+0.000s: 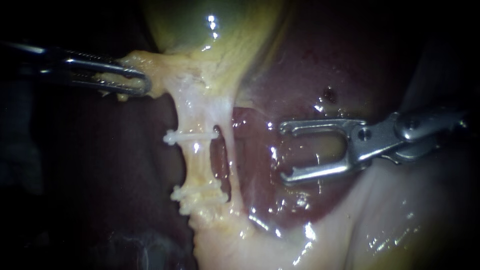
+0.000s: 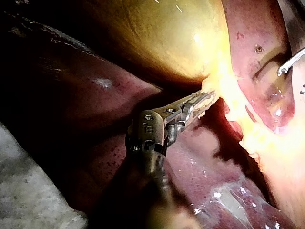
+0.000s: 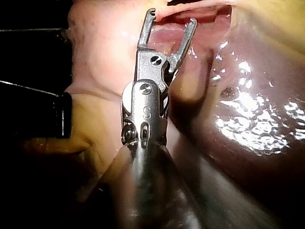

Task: Going back third clip left tube

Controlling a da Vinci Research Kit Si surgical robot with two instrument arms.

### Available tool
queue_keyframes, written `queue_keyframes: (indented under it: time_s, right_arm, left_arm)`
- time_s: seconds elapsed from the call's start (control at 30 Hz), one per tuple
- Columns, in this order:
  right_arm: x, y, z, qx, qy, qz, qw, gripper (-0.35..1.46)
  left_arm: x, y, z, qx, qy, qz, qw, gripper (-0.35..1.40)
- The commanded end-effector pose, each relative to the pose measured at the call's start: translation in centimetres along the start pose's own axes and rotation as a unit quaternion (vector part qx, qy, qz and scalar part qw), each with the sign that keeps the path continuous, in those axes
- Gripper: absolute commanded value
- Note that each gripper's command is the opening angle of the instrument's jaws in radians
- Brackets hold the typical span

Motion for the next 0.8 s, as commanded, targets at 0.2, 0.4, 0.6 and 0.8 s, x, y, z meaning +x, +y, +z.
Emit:
queue_keyframes:
  time_s: [0.2, 0.4, 0.6, 0.8]
  right_arm:
    - [-0.01, 0.00, -0.01, 0.001, 0.000, -0.003, 1.0000, 0.48]
    - [-0.02, -0.01, -0.03, 0.001, -0.002, -0.007, 1.0000, 0.48]
    - [-0.03, -0.01, -0.04, 0.002, -0.005, -0.010, 0.9999, 0.48]
    - [-0.03, -0.01, -0.05, 0.002, -0.005, -0.010, 0.9999, 0.48]
  left_arm:
    - [-0.05, -0.04, 0.17, 0.005, 0.002, 0.002, 1.0000, -0.35]
    - [-0.12, -0.17, 0.43, 0.007, 0.004, 0.005, 1.0000, -0.35]
    - [-0.21, -0.27, 0.68, 0.009, -0.002, 0.009, 0.9999, -0.35]
    - [-0.27, -0.31, 0.81, 0.008, -0.006, 0.011, 0.9999, -0.35]
